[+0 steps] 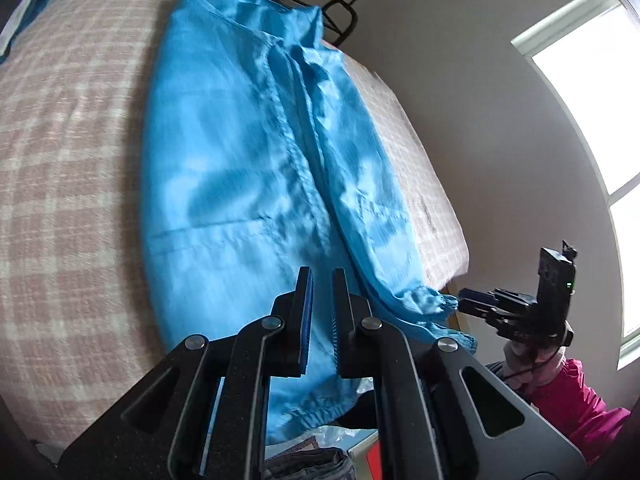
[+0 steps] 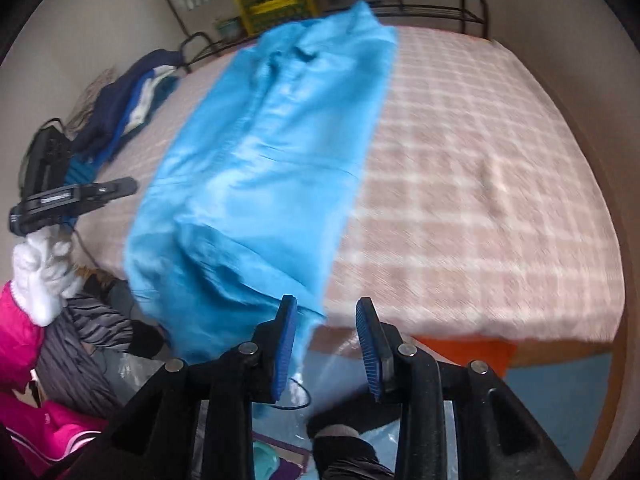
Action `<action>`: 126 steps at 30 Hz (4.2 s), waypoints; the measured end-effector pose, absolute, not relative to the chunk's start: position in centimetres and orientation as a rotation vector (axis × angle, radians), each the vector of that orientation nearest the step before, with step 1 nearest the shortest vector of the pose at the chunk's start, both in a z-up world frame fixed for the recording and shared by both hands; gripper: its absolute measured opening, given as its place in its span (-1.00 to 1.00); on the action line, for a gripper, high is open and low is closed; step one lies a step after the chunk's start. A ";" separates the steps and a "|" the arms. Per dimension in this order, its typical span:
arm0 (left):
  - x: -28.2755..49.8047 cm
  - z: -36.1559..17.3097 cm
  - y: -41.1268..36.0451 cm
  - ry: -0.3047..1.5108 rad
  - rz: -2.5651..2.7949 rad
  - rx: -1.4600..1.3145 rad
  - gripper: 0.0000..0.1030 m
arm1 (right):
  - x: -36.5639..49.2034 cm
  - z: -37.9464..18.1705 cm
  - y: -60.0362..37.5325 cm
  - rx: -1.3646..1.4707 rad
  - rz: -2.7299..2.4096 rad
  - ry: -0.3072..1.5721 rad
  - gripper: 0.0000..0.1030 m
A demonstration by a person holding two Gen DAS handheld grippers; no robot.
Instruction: Fold large clothes
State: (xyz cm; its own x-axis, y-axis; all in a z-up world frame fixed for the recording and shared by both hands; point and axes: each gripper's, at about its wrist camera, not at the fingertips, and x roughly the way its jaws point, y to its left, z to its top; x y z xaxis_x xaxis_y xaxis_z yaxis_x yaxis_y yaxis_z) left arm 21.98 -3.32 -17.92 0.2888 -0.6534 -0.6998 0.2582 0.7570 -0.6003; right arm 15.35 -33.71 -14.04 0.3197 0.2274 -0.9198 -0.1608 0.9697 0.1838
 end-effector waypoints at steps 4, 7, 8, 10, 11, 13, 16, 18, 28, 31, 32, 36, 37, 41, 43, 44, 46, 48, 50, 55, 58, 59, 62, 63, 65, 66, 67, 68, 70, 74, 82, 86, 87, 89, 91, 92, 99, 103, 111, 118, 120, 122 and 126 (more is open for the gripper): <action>21.4 -17.6 -6.0 1.136 -0.664 -0.373 -0.90 | 15.2 -14.9 -34.0 0.053 0.268 1.209 -0.37; 21.4 -16.8 -7.9 1.136 -0.678 -0.327 -0.90 | 15.1 -14.9 -33.3 0.043 0.339 1.180 -0.37; 21.5 -16.6 -8.6 1.140 -0.687 -0.310 -0.90 | 15.2 -14.9 -32.6 0.009 0.364 1.161 -0.36; 22.2 -16.1 -10.4 1.158 -0.709 -0.278 -0.90 | 15.2 -15.3 -31.7 -0.066 0.389 1.143 -0.31; 22.6 -15.9 -11.1 1.167 -0.719 -0.263 -0.90 | 15.2 -15.7 -31.0 -0.107 0.404 1.137 -0.31; 23.6 -15.3 -12.9 1.185 -0.733 -0.221 -0.90 | 15.4 -16.5 -29.9 -0.178 0.432 1.138 -0.32; 25.4 -15.2 -16.3 1.239 -0.784 -0.142 -0.90 | 15.6 -17.5 -29.3 -0.223 0.458 1.124 -0.35; 26.7 -16.3 -18.2 1.292 -0.785 -0.115 -0.90 | 15.7 -17.7 -29.6 -0.218 0.474 1.120 -0.39; 28.1 -22.6 -23.6 1.488 -0.751 0.171 -0.90 | 15.0 -18.2 -30.1 -0.195 0.543 1.141 -1.00; 28.5 -22.9 -23.0 1.499 -0.734 0.122 -0.90 | 14.2 -17.6 -30.0 -0.188 0.561 1.139 -1.00; 28.5 -23.1 -22.8 1.498 -0.730 0.113 -0.90 | 13.7 -17.5 -29.9 -0.196 0.576 1.142 -1.00; 29.0 -22.9 -22.4 1.495 -0.731 0.101 -0.90 | 11.0 -16.9 -28.9 -0.227 0.655 1.177 -1.00; 29.1 -22.9 -22.3 1.493 -0.731 0.098 -0.90 | 10.4 -16.9 -28.8 -0.229 0.672 1.194 -1.00; 29.3 -22.5 -21.9 1.490 -0.740 0.090 -0.90 | 8.6 -16.5 -28.9 -0.246 0.734 1.226 -1.00; 29.4 -22.6 -21.8 1.489 -0.745 0.087 -0.90 | 8.7 -16.5 -29.3 -0.270 0.656 1.209 -1.00; 29.4 -22.6 -21.7 1.489 -0.746 0.086 -0.90 | 9.0 -16.6 -29.5 -0.272 0.619 1.203 -0.98; 29.4 -22.6 -21.8 1.487 -0.747 0.087 -0.90 | 9.7 -16.9 -29.8 -0.295 0.564 1.173 -0.47; 29.3 -22.5 -21.7 1.483 -0.747 0.091 -0.90 | 10.2 -17.3 -29.5 -0.358 0.559 1.138 -0.28; 29.3 -22.5 -21.8 1.484 -0.746 0.090 -0.90 | 10.8 -17.9 -29.0 -0.415 0.575 1.119 -0.28; 29.3 -22.5 -21.8 1.495 -0.745 0.083 -0.90 | 11.6 -19.3 -27.4 -0.498 0.698 1.074 -0.36; 29.4 -22.6 -21.9 1.499 -0.745 0.084 -0.90 | 12.1 -20.9 -26.4 -0.523 0.734 1.114 -0.83; 29.4 -22.5 -21.9 1.499 -0.746 0.083 -0.90 | 12.5 -21.4 -26.3 -0.504 0.735 1.156 -0.94; 29.3 -22.6 -21.8 1.491 -0.753 0.085 -0.90 | 12.5 -21.2 -26.8 -0.422 0.725 1.224 -1.00; 29.3 -22.7 -21.8 1.490 -0.755 0.083 -0.90 | 12.3 -20.4 -27.0 -0.376 0.726 1.230 -1.00; 29.3 -22.7 -21.6 1.489 -0.761 0.073 -0.90 | 11.7 -17.9 -28.1 -0.217 0.723 1.206 -1.00; 29.4 -22.8 -21.4 1.489 -0.764 0.061 -0.91 | 11.5 -16.5 -28.9 -0.121 0.705 1.183 -1.00; 29.4 -22.8 -21.3 1.490 -0.767 0.051 -0.91 | 11.2 -15.6 -29.7 -0.056 0.672 1.160 -1.00; 29.5 -22.9 -21.1 1.489 -0.773 0.038 -0.91 | 11.0 -15.2 -30.4 -0.026 0.625 1.141 -1.00; 29.7 -23.0 -20.7 1.488 -0.780 0.020 -0.93 | 10.8 -15.5 -32.1 0.048 0.471 1.140 -1.00; 29.7 -23.1 -20.4 1.480 -0.788 0.006 -0.93 | 10.1 -18.6 -33.3 0.277 0.277 1.233 -1.00; 29.8 -23.1 -19.7 1.470 -0.802 -0.009 -0.93 | 6.9 -16.7 -28.5 0.200 0.483 1.264 -1.00; 29.4 -22.8 -20.0 1.456 -0.801 0.017 -0.93 | 6.8 -14.7 -29.3 0.186 0.449 1.197 -0.85; 29.4 -22.8 -20.0 1.457 -0.801 0.013 -0.93 | 7.1 -14.4 -29.9 0.194 0.416 1.175 -0.57; 29.5 -22.9 -19.9 1.463 -0.802 -0.008 -0.93 | 8.6 -15.1 -30.3 0.161 0.342 1.153 -0.26; 29.5 -22.9 -19.7 1.461 -0.804 -0.015 -0.93 | 10.4 -17.1 -29.8 0.143 0.306 1.165 -0.37; 29.6 -23.0 -19.6 1.460 -0.802 -0.024 -0.93 | 11.0 -18.4 -29.4 0.183 0.303 1.189 -0.40; 29.2 -22.7 -19.0 1.444 -0.799 -0.010 -0.93 | 9.3 -22.6 -24.7 0.149 0.523 1.377 -0.58; 27.8 -20.5 -18.3 1.370 -0.798 0.015 -0.92 | 9.2 -18.9 -30.1 0.223 0.470 1.248 -0.22; 23.9 -19.1 -16.7 1.338 -0.817 0.040 -0.92 | 13.2 -22.6 -32.4 0.285 0.425 1.344 -0.25; 24.1 -19.9 -15.5 1.359 -0.769 0.025 -0.92 | 13.2 -27.1 -29.2 0.263 0.463 1.499 -0.98; 24.3 -19.6 -14.8 1.357 -0.765 0.027 -0.92 | 11.8 -27.2 -28.2 0.114 0.460 1.517 -0.99; 24.3 -19.5 -14.6 1.356 -0.762 0.035 -0.92 | 10.6 -25.6 -27.7 0.010 0.472 1.456 -0.89; 24.6 -19.3 -14.0 1.361 -0.764 0.035 -0.92 | 8.4 -20.9 -26.8 -0.148 0.521 1.196 -0.03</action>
